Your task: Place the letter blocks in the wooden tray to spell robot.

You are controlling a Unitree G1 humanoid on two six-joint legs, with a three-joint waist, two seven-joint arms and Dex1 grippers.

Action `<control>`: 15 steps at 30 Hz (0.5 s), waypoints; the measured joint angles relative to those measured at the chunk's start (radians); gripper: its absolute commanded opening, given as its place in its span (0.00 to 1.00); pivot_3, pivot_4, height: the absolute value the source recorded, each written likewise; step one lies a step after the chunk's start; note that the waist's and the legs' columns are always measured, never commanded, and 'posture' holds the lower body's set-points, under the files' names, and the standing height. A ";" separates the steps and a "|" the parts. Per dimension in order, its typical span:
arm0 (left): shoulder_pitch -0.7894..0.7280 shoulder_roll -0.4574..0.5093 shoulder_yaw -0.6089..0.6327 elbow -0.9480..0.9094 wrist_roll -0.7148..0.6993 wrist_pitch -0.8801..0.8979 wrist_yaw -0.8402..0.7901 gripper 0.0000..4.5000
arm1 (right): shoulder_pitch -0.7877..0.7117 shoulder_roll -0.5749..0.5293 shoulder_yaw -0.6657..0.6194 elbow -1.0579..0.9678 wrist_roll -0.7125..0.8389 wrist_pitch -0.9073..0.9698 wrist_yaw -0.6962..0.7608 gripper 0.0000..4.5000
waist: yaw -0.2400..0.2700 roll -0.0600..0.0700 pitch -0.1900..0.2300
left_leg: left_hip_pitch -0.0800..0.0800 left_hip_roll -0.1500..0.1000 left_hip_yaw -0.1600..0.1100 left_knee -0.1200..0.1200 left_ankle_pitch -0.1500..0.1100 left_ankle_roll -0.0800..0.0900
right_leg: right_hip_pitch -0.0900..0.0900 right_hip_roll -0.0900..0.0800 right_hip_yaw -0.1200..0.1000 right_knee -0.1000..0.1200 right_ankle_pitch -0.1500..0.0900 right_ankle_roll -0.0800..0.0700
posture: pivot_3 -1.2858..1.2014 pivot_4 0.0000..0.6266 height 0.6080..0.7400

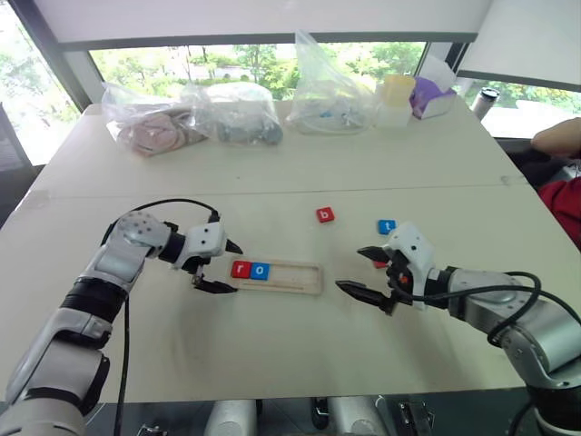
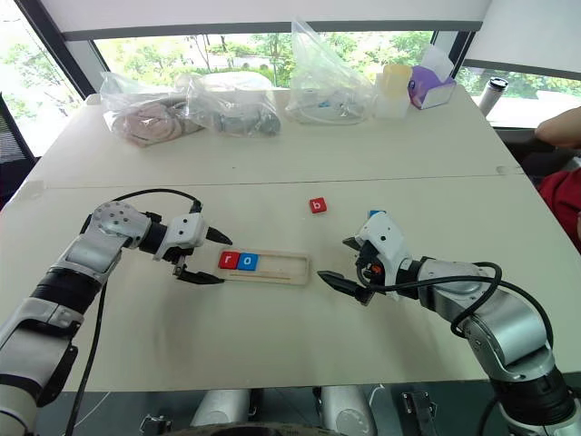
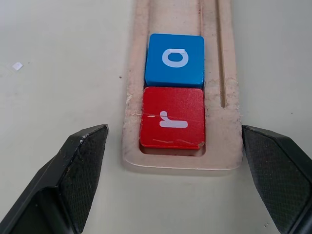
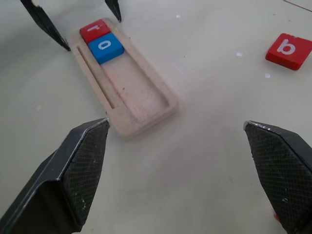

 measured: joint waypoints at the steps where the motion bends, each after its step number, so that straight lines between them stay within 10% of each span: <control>1: 0.005 0.002 0.002 -0.012 0.000 0.013 0.004 0.99 | -0.018 0.022 0.000 0.013 -0.002 0.001 -0.020 1.00 | 0.000 0.000 0.000 | 0.000 0.000 0.000 0.000 0.000 0.000 | 0.000 0.000 0.000 0.000 0.000 0.000 | 0.52 0.24 1.00; 15: 0.077 0.220 0.186 -0.260 -0.106 0.344 0.015 0.99 | -0.463 0.497 0.041 0.557 -0.220 0.080 -0.475 1.00 | -0.017 -0.001 0.001 | -0.002 0.001 0.000 -0.004 0.000 0.000 | -0.009 0.001 0.001 0.009 0.002 -0.004 | 0.52 0.24 1.00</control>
